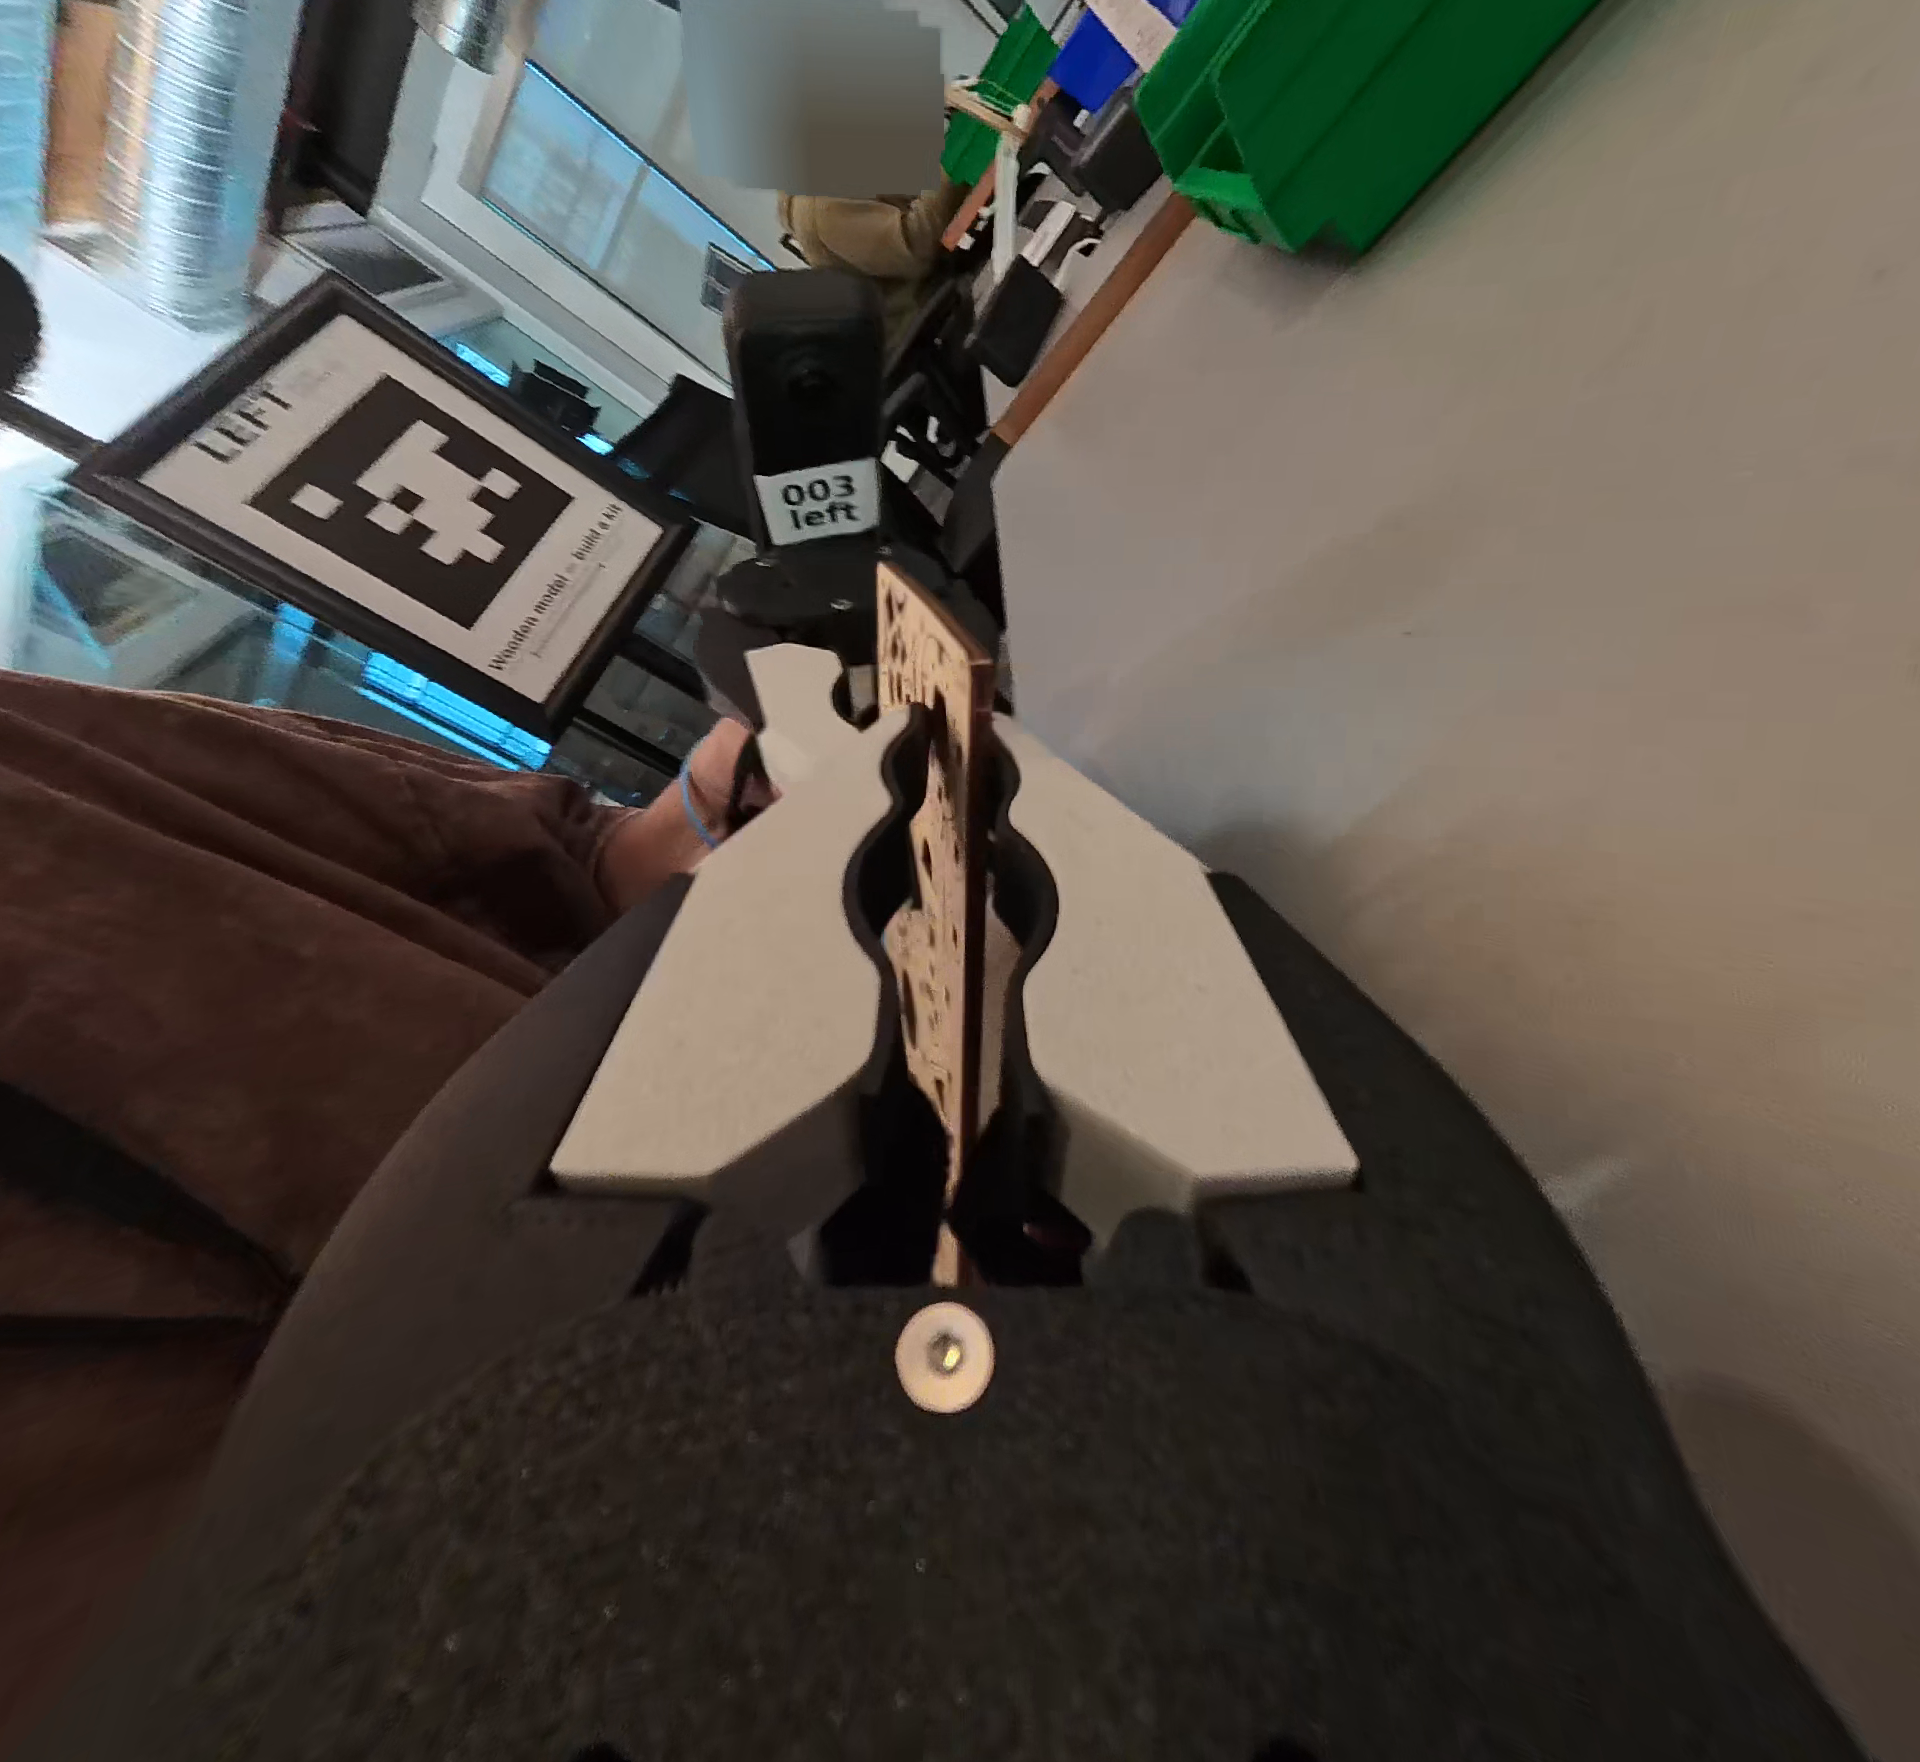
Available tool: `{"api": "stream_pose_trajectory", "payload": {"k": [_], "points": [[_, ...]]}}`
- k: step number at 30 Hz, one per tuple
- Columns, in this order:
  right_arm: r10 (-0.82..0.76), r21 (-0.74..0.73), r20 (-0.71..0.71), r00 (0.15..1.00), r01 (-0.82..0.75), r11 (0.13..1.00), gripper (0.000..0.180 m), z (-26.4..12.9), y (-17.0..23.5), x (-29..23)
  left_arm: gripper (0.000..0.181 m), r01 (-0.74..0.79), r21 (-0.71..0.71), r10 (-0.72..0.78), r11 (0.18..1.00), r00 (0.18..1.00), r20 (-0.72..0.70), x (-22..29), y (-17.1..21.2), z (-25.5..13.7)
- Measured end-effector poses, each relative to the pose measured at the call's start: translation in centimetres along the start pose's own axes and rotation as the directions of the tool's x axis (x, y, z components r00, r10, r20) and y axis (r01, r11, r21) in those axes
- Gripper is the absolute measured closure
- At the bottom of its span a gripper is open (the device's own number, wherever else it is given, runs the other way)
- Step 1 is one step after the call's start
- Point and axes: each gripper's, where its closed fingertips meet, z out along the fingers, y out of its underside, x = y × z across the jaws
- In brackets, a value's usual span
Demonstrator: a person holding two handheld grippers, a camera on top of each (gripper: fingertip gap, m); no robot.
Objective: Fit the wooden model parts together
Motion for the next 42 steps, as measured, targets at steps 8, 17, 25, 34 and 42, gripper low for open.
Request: {"api": "stream_pose_trajectory", "payload": {"k": [8,17,25,34,42], "points": [[-0.026,-0.03,0.018,0.999,0.027,0.999,0.177,0.4,0.3,-0.4,0.174,-0.051,-0.015,0.052,0.999,0.998,0.025,-0.7,0.2,-0.6],[0.055,-0.169,0.064,0.996,-0.043,0.985,0.176,1.0,3.0,-0.1,0.165,-0.055,0.076,0.051,0.996,0.998,0.047,-1.3,-2.0,-1.5],[0.008,-0.114,0.031,1.0,-0.004,0.993,0.173,0.9,2.0,-0.1,0.179,-0.064,0.137,0.06,0.988,0.998,0.031,-0.5,-2.6,-1.6],[-0.065,-0.104,-0.077,0.995,0.056,0.993,0.171,1.7,2.1,1.0,0.18,-0.092,0.151,0.079,0.984,0.993,0.092,-1.5,-2.4,-2.2],[-0.04,-0.063,0.116,0.993,0.047,0.997,0.166,-0.4,0.9,-0.5,0.18,-0.029,0.158,0.036,0.987,0.998,-0.044,-0.7,-2.7,-2.4]]}}
